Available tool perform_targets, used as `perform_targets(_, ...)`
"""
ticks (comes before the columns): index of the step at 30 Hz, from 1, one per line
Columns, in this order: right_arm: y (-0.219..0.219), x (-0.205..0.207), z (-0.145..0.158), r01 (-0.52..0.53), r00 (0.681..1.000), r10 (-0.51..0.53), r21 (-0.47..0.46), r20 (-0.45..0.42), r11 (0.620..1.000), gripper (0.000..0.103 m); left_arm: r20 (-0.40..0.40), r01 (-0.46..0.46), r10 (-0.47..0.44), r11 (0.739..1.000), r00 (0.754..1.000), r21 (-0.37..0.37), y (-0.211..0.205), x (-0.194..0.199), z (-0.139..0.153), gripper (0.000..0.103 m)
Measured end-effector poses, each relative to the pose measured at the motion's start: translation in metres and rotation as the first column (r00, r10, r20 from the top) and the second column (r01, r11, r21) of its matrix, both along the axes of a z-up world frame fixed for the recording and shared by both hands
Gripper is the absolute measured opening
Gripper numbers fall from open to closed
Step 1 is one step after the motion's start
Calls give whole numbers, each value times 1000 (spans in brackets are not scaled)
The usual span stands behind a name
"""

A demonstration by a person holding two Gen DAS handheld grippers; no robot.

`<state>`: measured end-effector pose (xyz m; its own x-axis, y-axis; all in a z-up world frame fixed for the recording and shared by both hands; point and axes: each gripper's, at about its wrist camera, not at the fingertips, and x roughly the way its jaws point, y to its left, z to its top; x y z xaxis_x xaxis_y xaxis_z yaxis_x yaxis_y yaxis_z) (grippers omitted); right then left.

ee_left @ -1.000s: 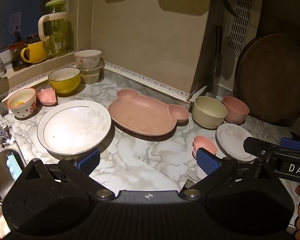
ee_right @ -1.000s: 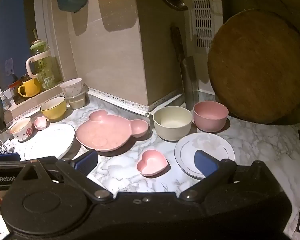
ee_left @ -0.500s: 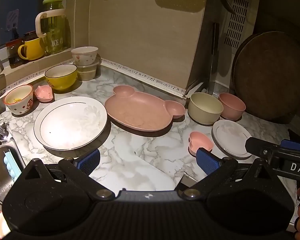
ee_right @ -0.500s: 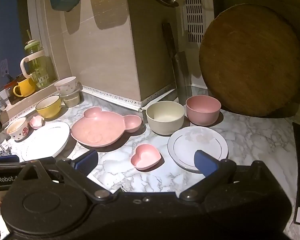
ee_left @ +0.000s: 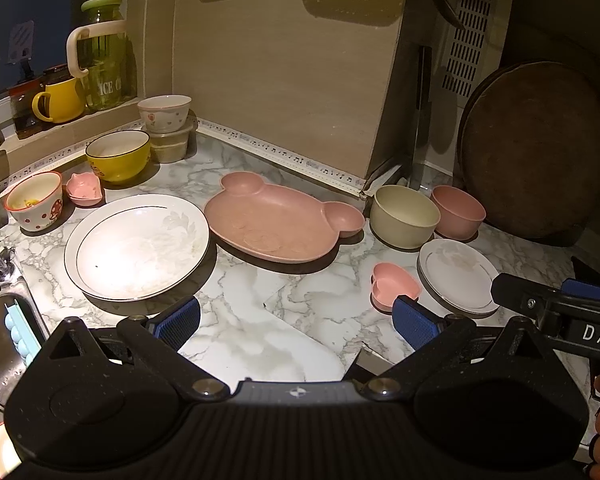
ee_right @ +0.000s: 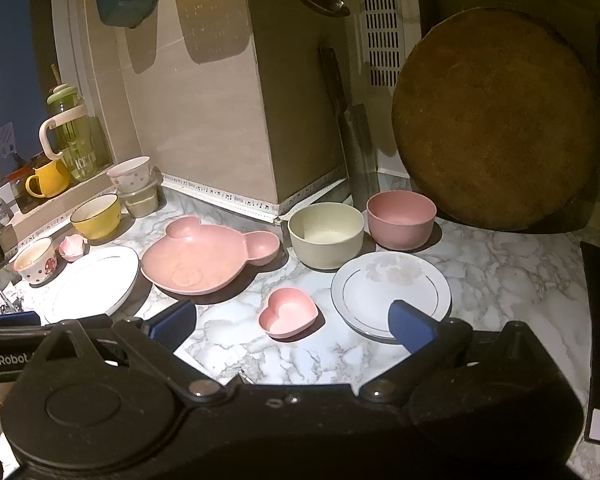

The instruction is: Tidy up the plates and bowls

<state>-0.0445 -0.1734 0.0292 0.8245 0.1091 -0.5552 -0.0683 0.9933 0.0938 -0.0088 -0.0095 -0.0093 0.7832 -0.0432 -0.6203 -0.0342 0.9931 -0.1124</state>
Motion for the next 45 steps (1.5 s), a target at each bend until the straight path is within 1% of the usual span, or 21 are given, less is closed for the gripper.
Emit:
perform_targets(21,-7,-6,2,35,999,-35,7,6,999,100,6,22,-22,1000,1000,-3,-6,1,2,103)
perform_targets(45,-11,-3,1,62,998,-62,11,7,998,100,10,45,-45,999,999,-10,-8,6,2,103)
